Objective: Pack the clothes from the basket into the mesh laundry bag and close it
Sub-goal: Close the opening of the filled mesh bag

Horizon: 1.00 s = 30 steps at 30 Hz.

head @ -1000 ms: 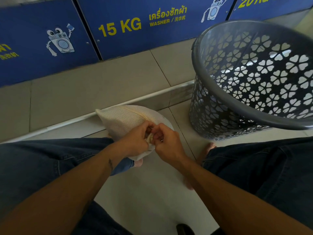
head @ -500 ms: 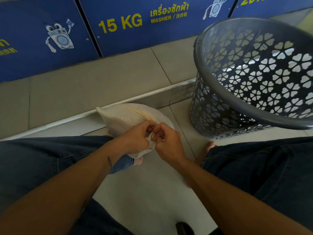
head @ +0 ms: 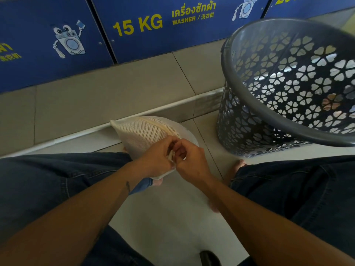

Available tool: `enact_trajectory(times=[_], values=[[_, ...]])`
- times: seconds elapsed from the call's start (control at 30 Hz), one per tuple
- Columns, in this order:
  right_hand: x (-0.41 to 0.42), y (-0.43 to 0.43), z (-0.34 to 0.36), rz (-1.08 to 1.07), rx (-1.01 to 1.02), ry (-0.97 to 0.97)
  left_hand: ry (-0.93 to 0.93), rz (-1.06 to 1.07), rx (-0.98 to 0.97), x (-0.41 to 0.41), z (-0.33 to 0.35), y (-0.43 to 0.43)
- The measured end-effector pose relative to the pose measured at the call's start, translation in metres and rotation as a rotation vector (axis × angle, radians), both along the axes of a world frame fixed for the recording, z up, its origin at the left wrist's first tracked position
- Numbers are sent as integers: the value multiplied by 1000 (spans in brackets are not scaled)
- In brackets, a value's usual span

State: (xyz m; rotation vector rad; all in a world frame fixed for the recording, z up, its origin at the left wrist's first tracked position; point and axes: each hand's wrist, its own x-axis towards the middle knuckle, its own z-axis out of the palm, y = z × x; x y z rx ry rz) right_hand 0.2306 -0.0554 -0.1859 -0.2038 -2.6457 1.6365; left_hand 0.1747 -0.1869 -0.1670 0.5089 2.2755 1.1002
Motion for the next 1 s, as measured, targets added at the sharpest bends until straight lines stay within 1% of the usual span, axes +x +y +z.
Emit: enact_trajectory(times=[0.1, 0.23, 0.43, 0.67, 0.8, 1.0], values=[[-3, 0, 2, -24, -50, -62, 69, -19, -25, 3, -1, 0], [-10, 1, -2, -123, -118, -173, 85, -18, -17, 2, -2, 1], [-9, 0, -5, -219, -170, -228, 34, -9, -16, 3, -1, 1], [-10, 5, -9, -211, -211, -270, -66, 39, 12, 3, 1, -1], [-11, 9, -9, -154, -191, -246, -127, 95, 42, 1, 3, -1], [0, 5, -6, -44, -38, -115, -100, 168, 39, -8, 8, 0]])
